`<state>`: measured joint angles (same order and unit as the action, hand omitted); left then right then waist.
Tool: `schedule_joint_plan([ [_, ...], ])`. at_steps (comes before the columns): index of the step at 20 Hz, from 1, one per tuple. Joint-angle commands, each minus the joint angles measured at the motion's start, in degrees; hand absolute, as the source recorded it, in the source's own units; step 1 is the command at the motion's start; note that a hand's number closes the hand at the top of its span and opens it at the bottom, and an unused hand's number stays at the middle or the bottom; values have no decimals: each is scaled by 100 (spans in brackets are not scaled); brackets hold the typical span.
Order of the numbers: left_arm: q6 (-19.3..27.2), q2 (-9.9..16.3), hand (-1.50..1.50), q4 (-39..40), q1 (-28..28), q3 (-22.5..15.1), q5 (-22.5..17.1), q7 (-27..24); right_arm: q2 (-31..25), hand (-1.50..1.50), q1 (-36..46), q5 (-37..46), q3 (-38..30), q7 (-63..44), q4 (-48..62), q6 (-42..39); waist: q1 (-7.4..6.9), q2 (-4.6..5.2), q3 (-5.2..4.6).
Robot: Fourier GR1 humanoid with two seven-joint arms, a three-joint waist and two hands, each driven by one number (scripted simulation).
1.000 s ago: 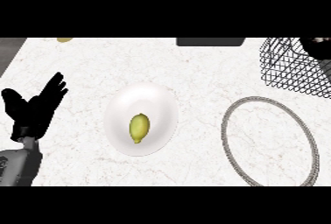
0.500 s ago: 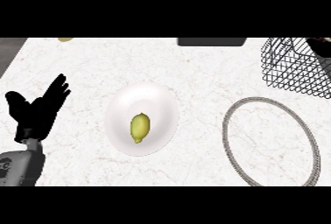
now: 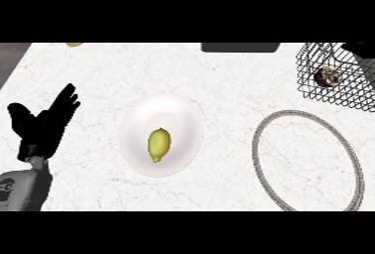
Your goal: Pick the cupcake from the placemat and place it in the basket
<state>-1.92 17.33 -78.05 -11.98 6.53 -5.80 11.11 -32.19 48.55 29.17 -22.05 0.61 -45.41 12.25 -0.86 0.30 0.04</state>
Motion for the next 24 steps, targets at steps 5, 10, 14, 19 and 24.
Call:
schedule_joint_plan([
  [5,99,-132,0,-310,77,-94,78,242,-50,-150,149,-870,-866,39,182,336,50,-38,1],
  [10,57,49,0,-14,-104,164,6,226,-622,-150,-52,-1721,-1781,214,444,21,105,-21,1],
  [14,126,-105,0,81,-141,105,98,36,-1477,-150,-451,-2133,-2110,242,735,-926,119,-23,-1],
  [19,-48,-46,0,-7,-90,97,48,41,-2361,-150,-1011,-2436,-2377,742,1617,-2241,60,3,6],
  [24,-121,-22,0,28,40,192,-10,-78,-2936,-150,-1868,-2563,-2613,1628,2311,-3238,47,15,16],
])
